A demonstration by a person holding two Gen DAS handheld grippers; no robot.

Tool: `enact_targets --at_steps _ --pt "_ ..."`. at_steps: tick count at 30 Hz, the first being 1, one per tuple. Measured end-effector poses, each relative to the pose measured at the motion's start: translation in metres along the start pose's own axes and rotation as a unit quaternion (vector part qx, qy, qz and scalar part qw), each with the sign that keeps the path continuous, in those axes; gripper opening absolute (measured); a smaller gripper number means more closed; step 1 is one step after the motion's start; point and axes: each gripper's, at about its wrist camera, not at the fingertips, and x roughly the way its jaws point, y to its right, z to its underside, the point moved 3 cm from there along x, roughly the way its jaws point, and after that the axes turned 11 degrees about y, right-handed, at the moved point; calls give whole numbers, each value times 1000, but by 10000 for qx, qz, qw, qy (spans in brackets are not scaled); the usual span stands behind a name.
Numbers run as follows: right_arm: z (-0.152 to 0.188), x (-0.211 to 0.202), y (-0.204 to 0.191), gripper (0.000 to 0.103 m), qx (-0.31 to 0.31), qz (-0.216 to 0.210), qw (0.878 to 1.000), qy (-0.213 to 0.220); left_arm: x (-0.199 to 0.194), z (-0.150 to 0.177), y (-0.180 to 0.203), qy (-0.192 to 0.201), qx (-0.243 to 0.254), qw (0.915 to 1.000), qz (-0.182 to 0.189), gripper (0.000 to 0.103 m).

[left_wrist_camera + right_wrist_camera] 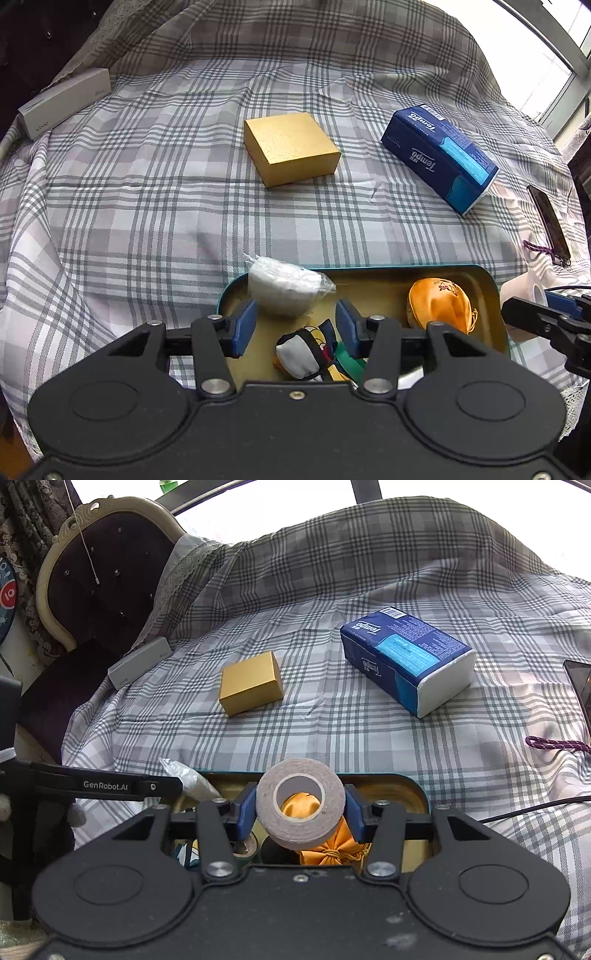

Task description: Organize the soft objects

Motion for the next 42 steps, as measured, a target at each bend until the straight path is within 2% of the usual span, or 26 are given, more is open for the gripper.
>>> enact_targets --at_steps 8,20,22,34,42 --pt "17 -5 -1 48 -282 46 9984 -492 -4 15 8 -106 93 9999 -9 47" --pt "30 -2 -1 50 -457 116 9945 -938 -4 25 10 -200 8 9998 -76 47" --pt "30 -1 0 54 -440 132 9944 -947 -5 26 10 -196 -18 9998 -93 47" --pt "27 2 9 55 -161 407 9953 -863 -7 30 17 -125 -63 9993 -336 47" --pt "21 6 11 55 -47 762 9959 -491 -6 30 21 -64 -17 9978 -653 47"
